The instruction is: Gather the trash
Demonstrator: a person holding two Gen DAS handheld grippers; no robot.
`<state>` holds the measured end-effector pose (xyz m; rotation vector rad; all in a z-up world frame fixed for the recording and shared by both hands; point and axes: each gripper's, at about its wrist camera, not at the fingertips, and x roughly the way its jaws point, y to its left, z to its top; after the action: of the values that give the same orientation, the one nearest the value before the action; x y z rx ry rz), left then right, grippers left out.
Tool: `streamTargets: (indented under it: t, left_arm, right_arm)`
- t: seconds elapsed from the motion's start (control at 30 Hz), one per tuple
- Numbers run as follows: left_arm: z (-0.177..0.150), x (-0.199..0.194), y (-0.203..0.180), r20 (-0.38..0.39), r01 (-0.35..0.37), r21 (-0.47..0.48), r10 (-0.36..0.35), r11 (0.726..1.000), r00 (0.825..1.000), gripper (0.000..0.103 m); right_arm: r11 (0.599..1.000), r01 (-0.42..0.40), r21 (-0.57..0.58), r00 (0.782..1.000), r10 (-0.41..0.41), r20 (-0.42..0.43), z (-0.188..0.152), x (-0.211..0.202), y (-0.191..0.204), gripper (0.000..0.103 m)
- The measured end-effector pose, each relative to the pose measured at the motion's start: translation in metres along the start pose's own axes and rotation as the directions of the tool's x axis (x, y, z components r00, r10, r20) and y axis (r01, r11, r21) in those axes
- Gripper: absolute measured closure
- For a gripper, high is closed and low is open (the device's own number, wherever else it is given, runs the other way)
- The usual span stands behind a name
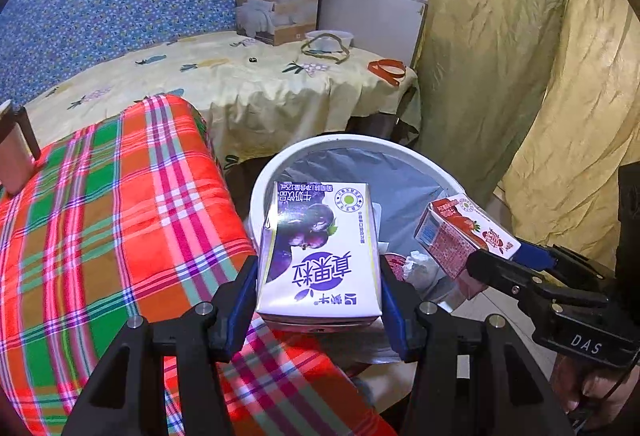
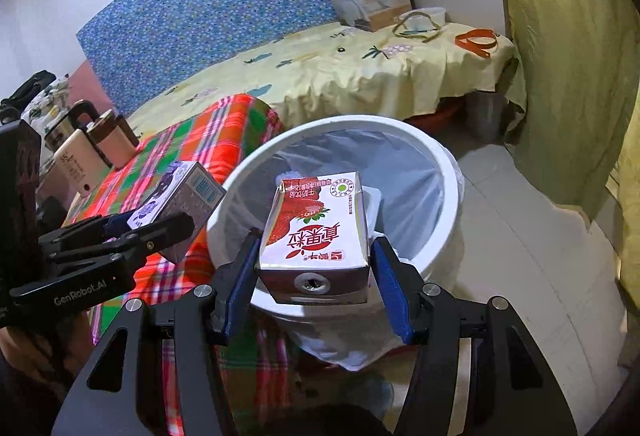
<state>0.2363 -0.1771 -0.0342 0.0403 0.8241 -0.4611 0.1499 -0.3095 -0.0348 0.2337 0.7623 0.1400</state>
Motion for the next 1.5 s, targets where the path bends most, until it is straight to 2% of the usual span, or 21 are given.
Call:
streamTargets:
  t: [0.33,0.43,0.73,1.17,1.5]
  left_arm:
    - [0.007,0.017,-0.005,-0.01,0.037,0.016,-0.037,0.999,0.999,0.047]
    - [0.006,0.018,-0.003,-0.003,0.045,0.007,-0.045,0.999,0.999,0.043]
    - [0.002,0.005,0.008,0.023,0.043,-0.03,-0.043,0.999,0.999,0.042]
    - [-0.027,-0.046,0.015,0.072,-0.009,-0.056,0.013,0.998,0.997,0.042]
    - [-0.066,-0.094,0.028,0.106,-0.068,-0.124,0.082,0.99,0.991,0.042]
  right_arm:
    - [1.0,0.011,-0.008,0.999,-0.012,-0.047,0.001,0.009,-0.006,0.044]
    - [1.0,0.012,-0.017,0.999,-0.012,-0.048,-0.001,0.01,-0.006,0.044]
    - [1.0,0.024,-0.013,1.0,-0.024,-0.017,0.001,0.002,-0.004,0.044]
    - [0.999,-0.011,-0.045,1.0,0.012,0.028,-0.004,-0.022,0.024,0.044]
    - [0.993,-0.052,-0.102,0.998,0.057,0.041,-0.021,-0.037,0.053,0.044]
